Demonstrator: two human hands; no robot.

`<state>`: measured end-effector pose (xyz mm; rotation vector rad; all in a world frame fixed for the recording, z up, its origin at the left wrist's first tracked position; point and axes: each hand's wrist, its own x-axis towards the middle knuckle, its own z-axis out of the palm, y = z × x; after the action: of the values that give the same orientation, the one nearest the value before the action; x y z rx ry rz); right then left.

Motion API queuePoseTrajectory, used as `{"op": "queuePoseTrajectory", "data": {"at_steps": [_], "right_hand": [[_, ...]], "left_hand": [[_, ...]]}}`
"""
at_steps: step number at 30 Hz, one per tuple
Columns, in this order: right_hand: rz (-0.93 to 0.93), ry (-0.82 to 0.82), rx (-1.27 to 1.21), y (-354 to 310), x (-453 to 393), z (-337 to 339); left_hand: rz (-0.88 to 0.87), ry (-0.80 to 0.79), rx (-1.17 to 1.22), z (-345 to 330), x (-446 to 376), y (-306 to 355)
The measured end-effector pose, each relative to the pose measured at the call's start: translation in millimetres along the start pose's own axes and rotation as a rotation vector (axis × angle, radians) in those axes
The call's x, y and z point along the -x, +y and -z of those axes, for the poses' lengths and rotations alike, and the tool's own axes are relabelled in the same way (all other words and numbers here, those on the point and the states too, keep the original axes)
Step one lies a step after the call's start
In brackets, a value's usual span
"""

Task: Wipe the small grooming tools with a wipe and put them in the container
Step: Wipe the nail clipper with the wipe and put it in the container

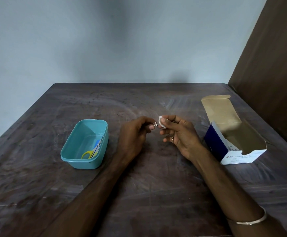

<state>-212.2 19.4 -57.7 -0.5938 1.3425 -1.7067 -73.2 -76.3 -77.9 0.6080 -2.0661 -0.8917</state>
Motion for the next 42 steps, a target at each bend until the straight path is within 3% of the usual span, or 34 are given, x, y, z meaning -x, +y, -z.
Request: {"op": "queuePoseTrajectory", "data": {"at_steps": [7,12,16,20,23,30,42], "right_hand": [[0.077,0.093,0.021,4.5,-5.0,5.0],[0.200,0.166,0.256,4.7,-1.9,1.9],[0.294,0.209,0.415,6.6,-3.0,2.7],[0.365,0.208,0.460,7.5,-3.8,2.4],[0.402,0.198,0.517,8.9,-4.2,2.7],[0.507,0.166,0.697,13.1,-5.3,3.8],[0.681,0.141,0.985,18.0,-4.4,8.6]], "left_hand": [[0.080,0.031,-0.003,3.3,-0.4,5.7],[0.127,0.155,-0.085,9.3,-0.3,14.9],[0.058,0.284,-0.151,20.6,7.6,39.1],[-0.002,0.370,-0.220,48.7,15.7,59.0],[0.075,0.387,-0.314,79.3,17.5,61.6],[0.470,0.128,-0.680,130.2,11.9,37.7],[0.564,-0.101,-0.826,116.5,13.4,26.2]]}}
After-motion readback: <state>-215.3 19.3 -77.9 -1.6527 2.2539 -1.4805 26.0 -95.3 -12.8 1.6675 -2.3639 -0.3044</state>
